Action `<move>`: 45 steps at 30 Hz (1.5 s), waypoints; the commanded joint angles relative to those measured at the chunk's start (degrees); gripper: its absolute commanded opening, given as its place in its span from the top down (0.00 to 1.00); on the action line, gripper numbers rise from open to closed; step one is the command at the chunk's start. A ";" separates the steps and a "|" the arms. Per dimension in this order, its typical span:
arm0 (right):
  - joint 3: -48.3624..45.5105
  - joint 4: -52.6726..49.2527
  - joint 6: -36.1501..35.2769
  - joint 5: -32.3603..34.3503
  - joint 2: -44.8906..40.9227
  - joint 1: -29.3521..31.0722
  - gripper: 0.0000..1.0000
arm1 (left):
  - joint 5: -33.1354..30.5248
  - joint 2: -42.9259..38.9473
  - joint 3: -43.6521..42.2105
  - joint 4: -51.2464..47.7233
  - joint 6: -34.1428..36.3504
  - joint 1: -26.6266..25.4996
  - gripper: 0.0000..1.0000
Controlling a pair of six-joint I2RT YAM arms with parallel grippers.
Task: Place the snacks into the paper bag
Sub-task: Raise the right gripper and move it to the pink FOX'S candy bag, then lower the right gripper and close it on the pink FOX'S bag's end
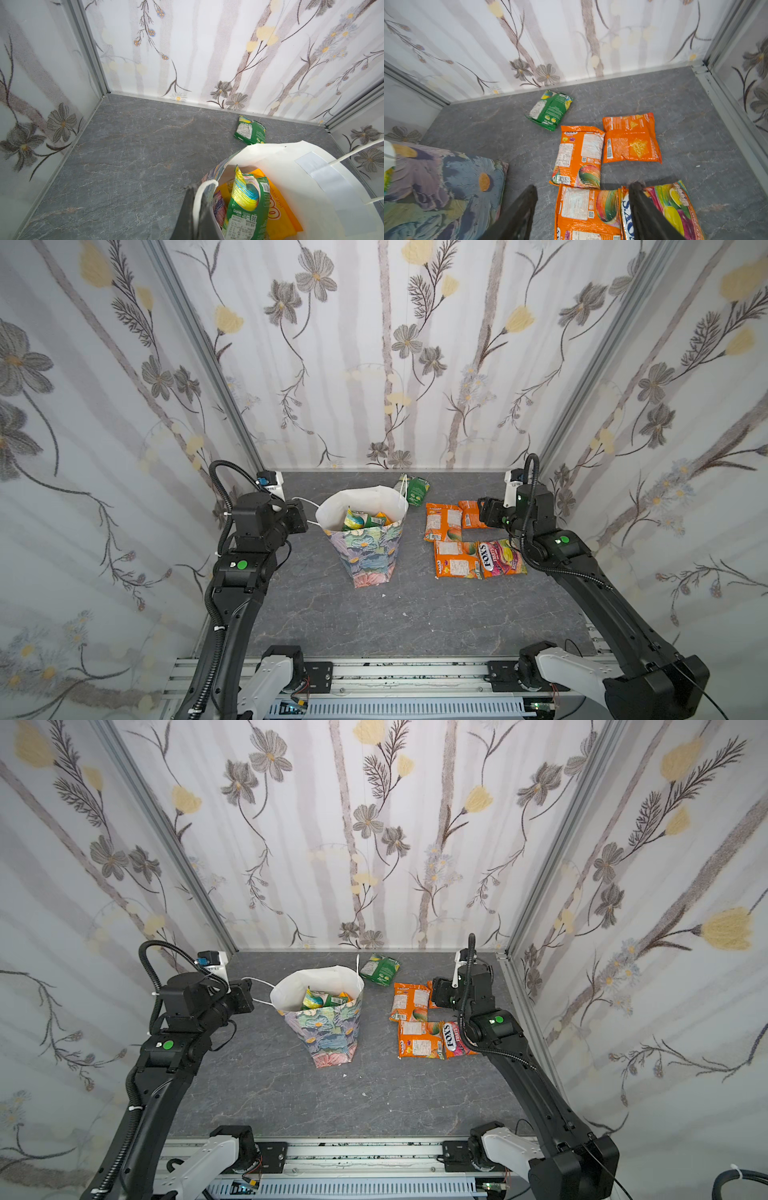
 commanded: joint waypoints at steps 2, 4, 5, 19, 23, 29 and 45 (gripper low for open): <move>-1.75 3.75 1.66 -7.76 2.36 -2.58 0.29 | -0.60 -0.20 0.32 0.17 -0.08 0.61 1.00; -1.90 3.71 1.33 -8.61 3.53 -3.02 0.29 | -0.33 -0.17 0.29 0.24 -0.01 0.74 1.00; -1.97 3.62 1.15 -8.32 3.96 -3.21 0.29 | -0.23 -0.15 0.17 0.33 0.14 0.84 1.00; -2.31 -5.56 -0.89 7.69 10.40 -6.66 0.27 | 2.43 1.56 0.14 2.25 -0.21 1.04 1.00; -5.94 -2.55 -0.37 4.75 10.79 -11.91 0.27 | 3.83 2.16 0.25 2.36 -0.03 0.99 1.00; -10.44 1.99 -0.12 0.55 12.74 -18.40 0.28 | 3.99 2.91 -0.22 2.66 0.08 1.04 1.00; -12.48 12.22 -0.01 -10.53 21.56 -25.06 0.28 | 3.19 1.98 -1.85 3.94 -0.10 1.03 1.00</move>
